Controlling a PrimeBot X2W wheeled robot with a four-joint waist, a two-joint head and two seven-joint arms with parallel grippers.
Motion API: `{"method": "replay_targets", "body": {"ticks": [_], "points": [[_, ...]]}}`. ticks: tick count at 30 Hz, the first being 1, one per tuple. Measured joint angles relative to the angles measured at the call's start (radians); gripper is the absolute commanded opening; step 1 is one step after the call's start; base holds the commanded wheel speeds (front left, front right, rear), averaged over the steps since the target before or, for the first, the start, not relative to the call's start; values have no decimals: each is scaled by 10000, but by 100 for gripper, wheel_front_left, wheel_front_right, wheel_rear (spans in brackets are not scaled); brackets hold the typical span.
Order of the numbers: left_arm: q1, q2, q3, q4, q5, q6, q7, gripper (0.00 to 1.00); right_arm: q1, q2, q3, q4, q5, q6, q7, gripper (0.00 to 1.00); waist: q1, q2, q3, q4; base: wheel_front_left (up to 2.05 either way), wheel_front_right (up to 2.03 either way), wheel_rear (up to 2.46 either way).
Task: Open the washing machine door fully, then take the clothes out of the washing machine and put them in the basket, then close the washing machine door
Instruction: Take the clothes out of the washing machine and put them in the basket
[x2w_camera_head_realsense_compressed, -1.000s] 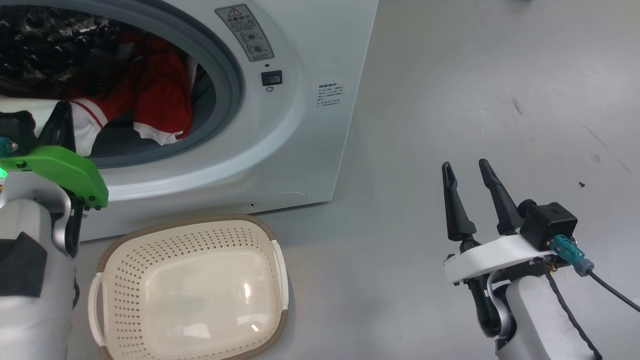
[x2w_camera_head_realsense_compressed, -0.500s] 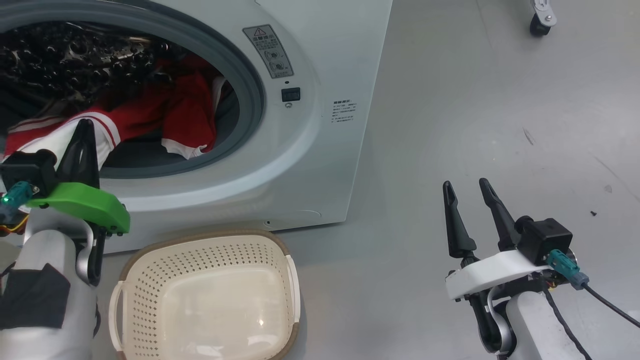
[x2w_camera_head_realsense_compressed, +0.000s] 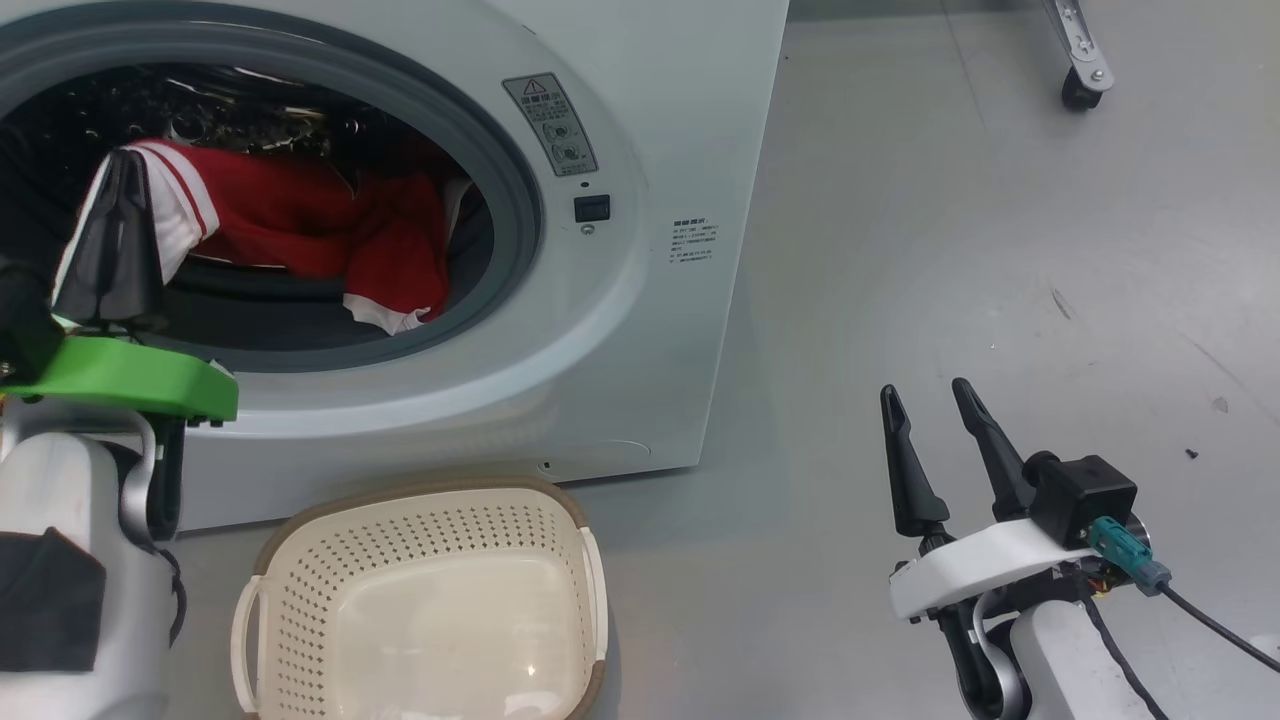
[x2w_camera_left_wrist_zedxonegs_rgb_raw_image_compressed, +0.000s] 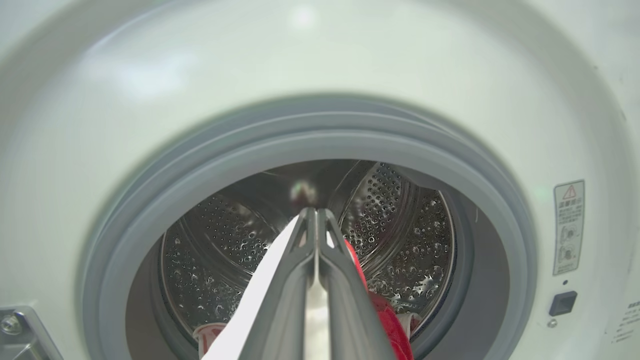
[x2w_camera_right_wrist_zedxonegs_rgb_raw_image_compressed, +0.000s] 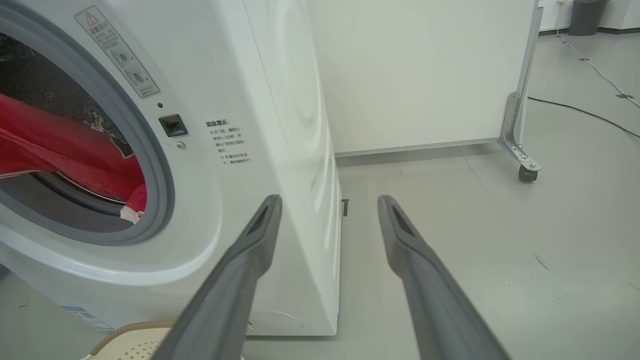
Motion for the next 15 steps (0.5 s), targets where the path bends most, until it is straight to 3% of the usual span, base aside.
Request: {"method": "replay_targets", "body": {"ticks": [15], "points": [[424, -81, 568, -2773, 288, -13, -48, 0, -1, 0, -59, -58, -61, 6, 0, 100, 0, 0, 66, -15, 0, 0, 0]]}}
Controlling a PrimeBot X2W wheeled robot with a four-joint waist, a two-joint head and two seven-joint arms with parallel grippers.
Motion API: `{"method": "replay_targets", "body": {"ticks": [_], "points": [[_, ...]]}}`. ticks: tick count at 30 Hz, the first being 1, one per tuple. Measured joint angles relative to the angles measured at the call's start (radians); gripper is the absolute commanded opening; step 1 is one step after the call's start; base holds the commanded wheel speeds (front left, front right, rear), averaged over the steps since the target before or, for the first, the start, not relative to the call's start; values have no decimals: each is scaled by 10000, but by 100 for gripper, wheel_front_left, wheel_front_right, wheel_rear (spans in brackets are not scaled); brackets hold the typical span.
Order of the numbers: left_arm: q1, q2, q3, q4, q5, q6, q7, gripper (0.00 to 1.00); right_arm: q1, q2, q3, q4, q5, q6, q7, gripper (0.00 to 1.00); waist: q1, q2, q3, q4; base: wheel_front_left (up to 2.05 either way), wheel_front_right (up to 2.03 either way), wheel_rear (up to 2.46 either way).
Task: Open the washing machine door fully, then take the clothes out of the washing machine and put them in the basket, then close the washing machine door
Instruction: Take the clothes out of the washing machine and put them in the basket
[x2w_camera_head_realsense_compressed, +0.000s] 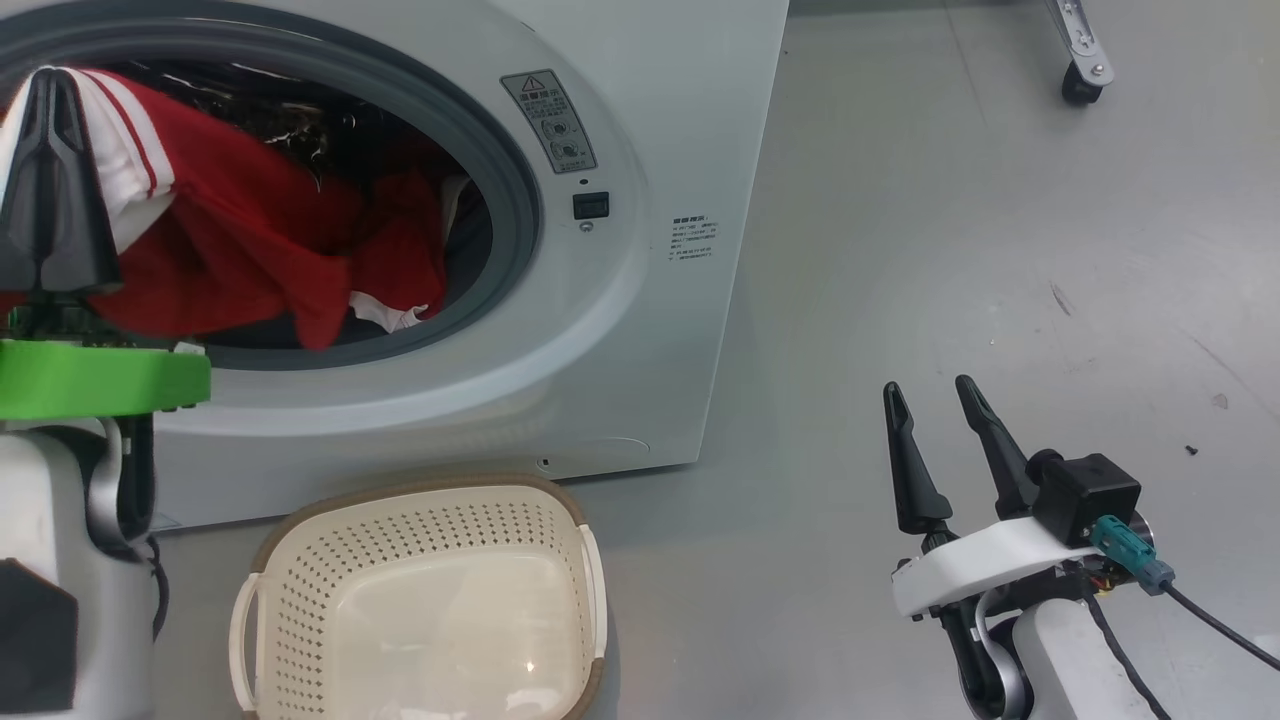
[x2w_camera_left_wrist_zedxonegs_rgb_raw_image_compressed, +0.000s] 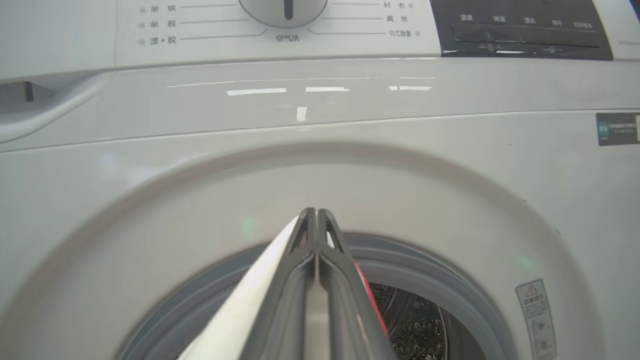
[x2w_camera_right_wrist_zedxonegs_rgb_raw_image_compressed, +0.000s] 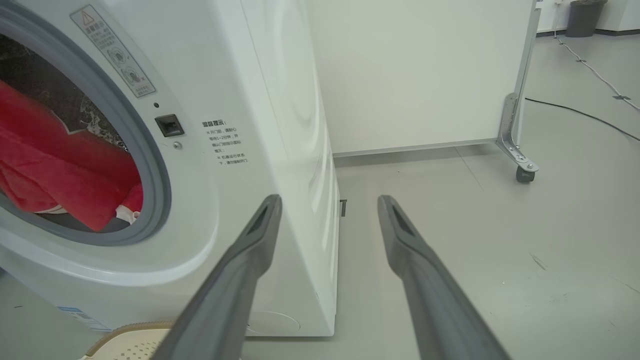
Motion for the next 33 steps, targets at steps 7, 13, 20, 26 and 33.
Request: {"method": "replay_targets", "body": {"ticks": [7, 13, 20, 26, 33], "points": [[854, -171, -370, 6, 38, -88, 0, 0, 0, 2, -6, -8, 6, 2, 0, 100, 0, 0, 11, 5, 0, 0, 0], [1727, -207, -945, 318, 38, -176, 2, 0, 1, 0, 4, -48, 6, 4, 0, 100, 0, 0, 85, 15, 0, 0, 0], [2574, -123, -1946, 1034, 90, -257, 278, 0, -14, 8, 155, -123, -13, 33, 0, 100, 0, 0, 417, 7, 0, 0, 0], [2768, -44, -2420, 1680, 56, -265, 497, 0, -65, 4, 174, -167, -21, 33, 0, 100, 0, 0, 787, -97, 0, 0, 0], [2791, -33, -2708, 2660, -82, -268, 892, 0, -303, 6, 268, -278, -21, 27, 0, 100, 0, 0, 1297, -318, 0, 0, 0]]}}
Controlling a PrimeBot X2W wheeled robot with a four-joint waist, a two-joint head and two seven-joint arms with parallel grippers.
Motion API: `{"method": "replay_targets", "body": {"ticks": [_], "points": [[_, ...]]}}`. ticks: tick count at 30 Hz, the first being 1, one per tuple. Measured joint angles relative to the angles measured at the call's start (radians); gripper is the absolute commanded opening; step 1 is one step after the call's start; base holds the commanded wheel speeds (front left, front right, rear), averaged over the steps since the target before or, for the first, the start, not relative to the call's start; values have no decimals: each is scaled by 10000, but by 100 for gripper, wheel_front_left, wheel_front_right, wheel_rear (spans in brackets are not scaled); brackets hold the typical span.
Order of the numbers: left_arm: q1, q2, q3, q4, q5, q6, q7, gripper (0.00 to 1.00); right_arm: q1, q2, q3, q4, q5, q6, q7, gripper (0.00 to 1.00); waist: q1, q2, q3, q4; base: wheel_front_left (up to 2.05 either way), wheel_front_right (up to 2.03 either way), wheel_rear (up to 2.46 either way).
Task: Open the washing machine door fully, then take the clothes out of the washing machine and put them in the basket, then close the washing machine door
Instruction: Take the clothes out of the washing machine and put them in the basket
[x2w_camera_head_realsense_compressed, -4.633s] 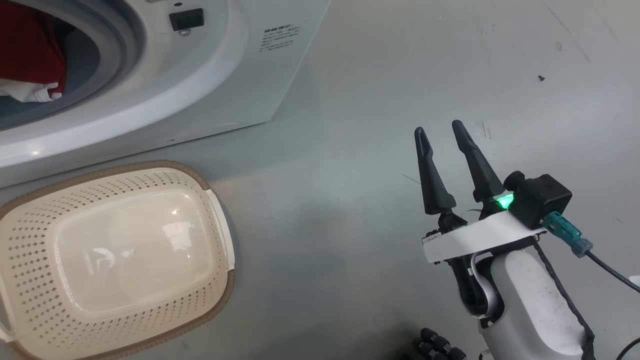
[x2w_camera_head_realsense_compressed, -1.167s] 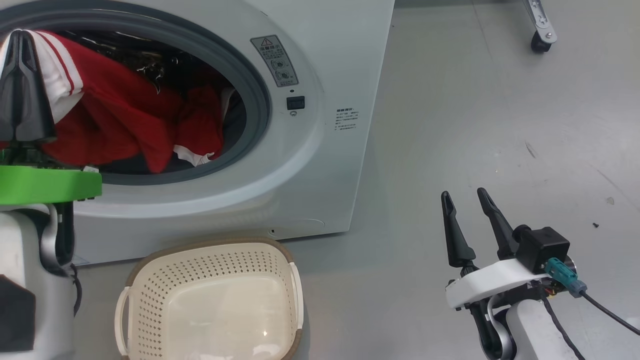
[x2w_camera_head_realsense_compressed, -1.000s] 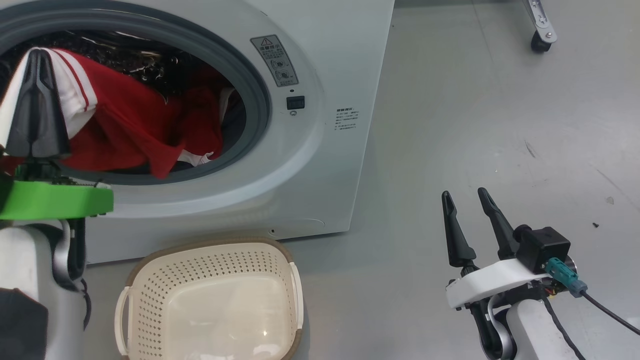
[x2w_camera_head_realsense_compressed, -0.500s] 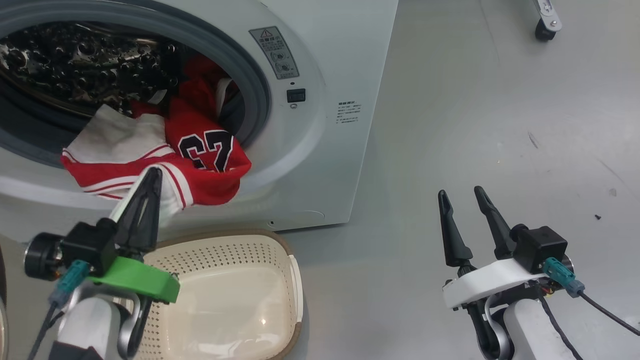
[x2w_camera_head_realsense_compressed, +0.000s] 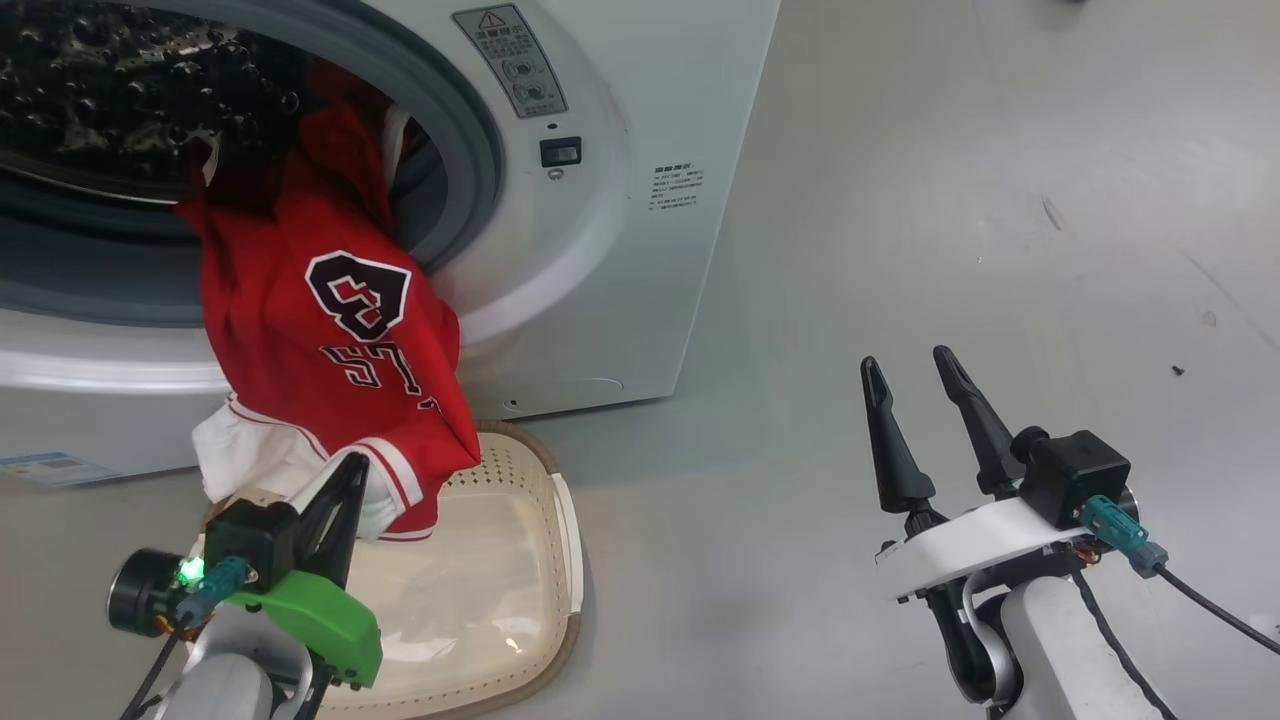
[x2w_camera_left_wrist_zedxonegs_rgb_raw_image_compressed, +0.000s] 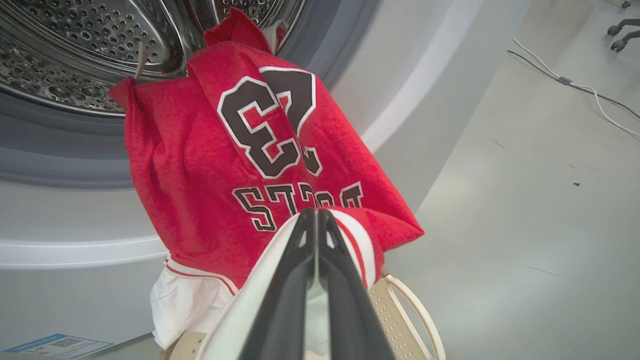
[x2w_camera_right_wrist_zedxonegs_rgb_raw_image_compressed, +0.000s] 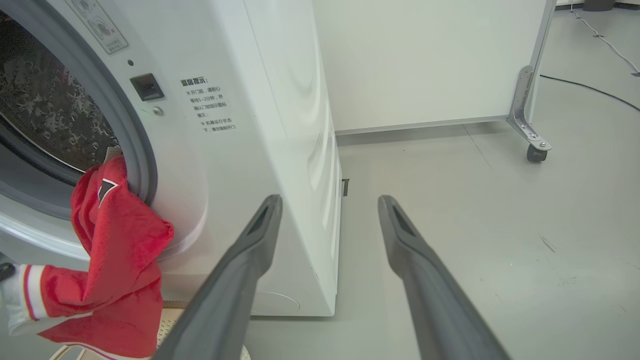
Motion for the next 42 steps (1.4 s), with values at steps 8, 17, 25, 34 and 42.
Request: {"method": "replay_targets", "body": {"ticks": [8, 17, 25, 34, 42], "points": [[-56, 196, -194, 1135, 0, -29, 506, 0, -221, 0, 165, -104, 2, -36, -2, 100, 0, 0, 590, -299, 0, 0, 0], [-507, 535, -174, 2548, 6, -29, 949, 0, -583, -2, 222, -268, 29, -61, -2, 100, 0, 0, 1338, -753, 0, 0, 0], [-1154, 497, -313, 3521, 136, -29, 1037, 0, -623, -2, 198, -337, 29, -217, -2, 100, 0, 0, 1920, -1086, 0, 0, 0], [-1486, 499, -395, 4615, 174, -29, 1034, 0, -772, 0, 198, -343, 13, -221, -2, 100, 0, 0, 2154, -1112, 0, 0, 0], [-1737, 437, -416, 5152, 255, -29, 696, 0, -772, 0, 205, -326, 4, -234, -2, 100, 0, 0, 2173, -1040, 0, 0, 0]]}}
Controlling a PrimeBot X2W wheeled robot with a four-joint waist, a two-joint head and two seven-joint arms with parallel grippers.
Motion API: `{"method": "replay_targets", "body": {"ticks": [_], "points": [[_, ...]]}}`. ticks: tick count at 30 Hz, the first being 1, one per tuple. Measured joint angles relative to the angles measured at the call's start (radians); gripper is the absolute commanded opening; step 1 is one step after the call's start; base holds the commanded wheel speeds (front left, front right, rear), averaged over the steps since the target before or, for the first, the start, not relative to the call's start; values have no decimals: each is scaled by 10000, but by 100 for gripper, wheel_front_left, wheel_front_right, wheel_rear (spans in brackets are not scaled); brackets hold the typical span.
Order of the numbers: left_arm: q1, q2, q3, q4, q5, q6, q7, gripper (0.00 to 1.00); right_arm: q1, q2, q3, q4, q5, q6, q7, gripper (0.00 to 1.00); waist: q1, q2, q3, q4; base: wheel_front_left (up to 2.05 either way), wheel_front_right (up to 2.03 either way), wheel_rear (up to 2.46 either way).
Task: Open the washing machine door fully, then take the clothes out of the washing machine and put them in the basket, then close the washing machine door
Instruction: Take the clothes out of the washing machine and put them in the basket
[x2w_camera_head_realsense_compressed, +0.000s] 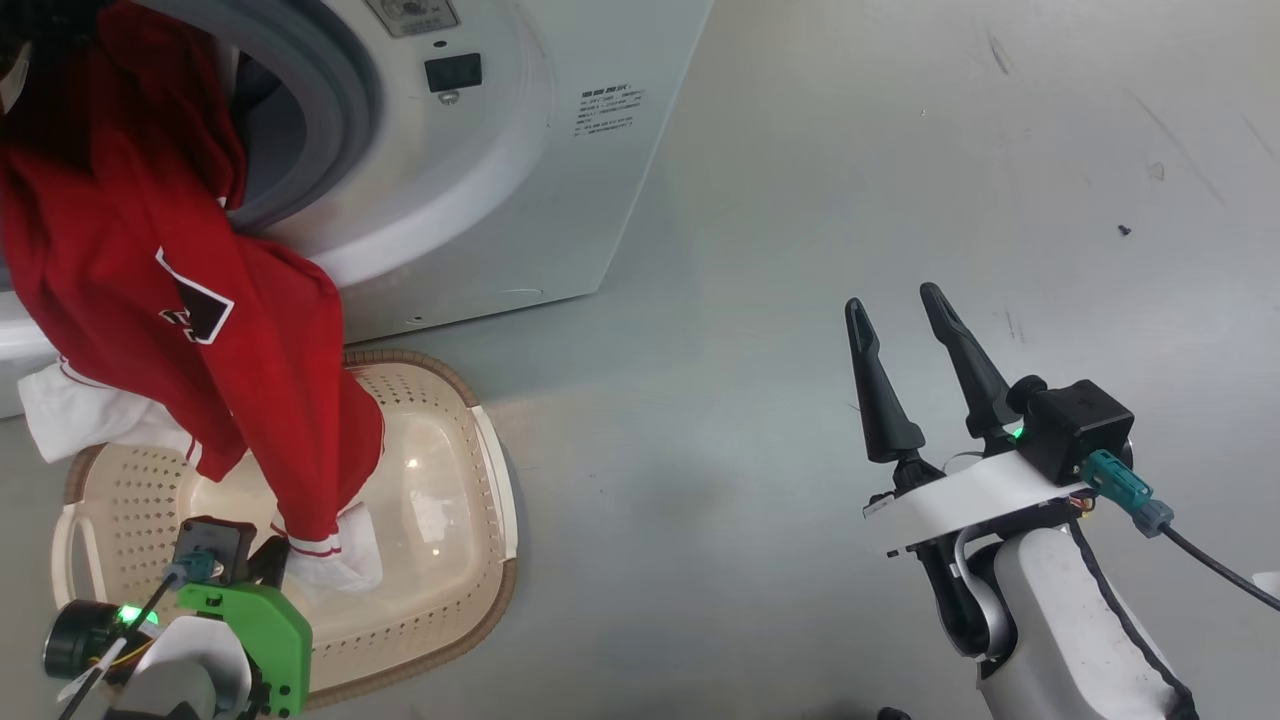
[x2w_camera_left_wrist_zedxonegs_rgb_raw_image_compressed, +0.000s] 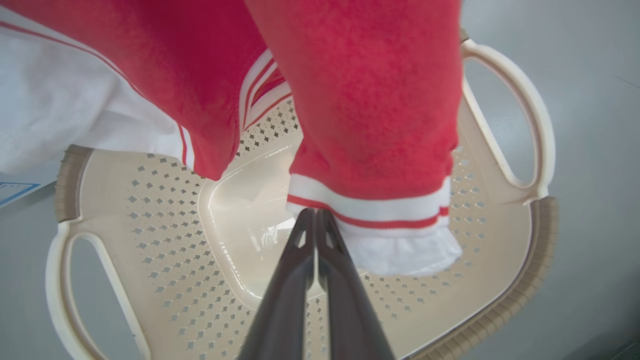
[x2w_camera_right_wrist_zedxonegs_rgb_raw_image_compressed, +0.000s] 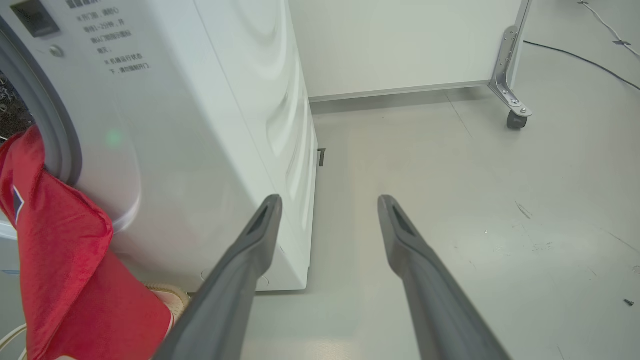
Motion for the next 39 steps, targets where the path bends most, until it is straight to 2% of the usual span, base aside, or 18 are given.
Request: {"method": "replay_targets", "body": {"ticks": [8, 9, 10, 11, 27, 39], "points": [[-301, -105, -8, 512, -6, 0, -276, 0, -61, 0, -13, 33, -6, -2, 0, 100, 0, 0, -80, 104, 0, 0, 0], [-338, -148, 4, 596, -8, 0, -282, 62, -77, 0, -33, 50, -6, -29, 0, 100, 0, 0, -104, 120, 0, 0, 0], [-381, -209, 19, 723, -21, 0, -282, 62, -81, 0, -54, 63, -6, -61, 0, 100, 0, 0, -136, 137, 0, 0, 0], [-400, -265, 52, 863, -52, 0, -247, 100, -81, -2, -58, 73, -6, -61, 0, 100, 0, 0, -169, 157, 0, 0, 0], [-636, -424, 224, 1281, -211, 6, -1202, 100, -73, -4, -368, 357, -75, -58, 0, 100, 0, 0, -1055, 595, 0, 0, 0], [-815, -765, 548, 242, -495, 6, -1530, 100, 159, -4, -809, 598, -82, 29, 0, 100, 0, 0, -2205, 1173, 0, 0, 0]]}}
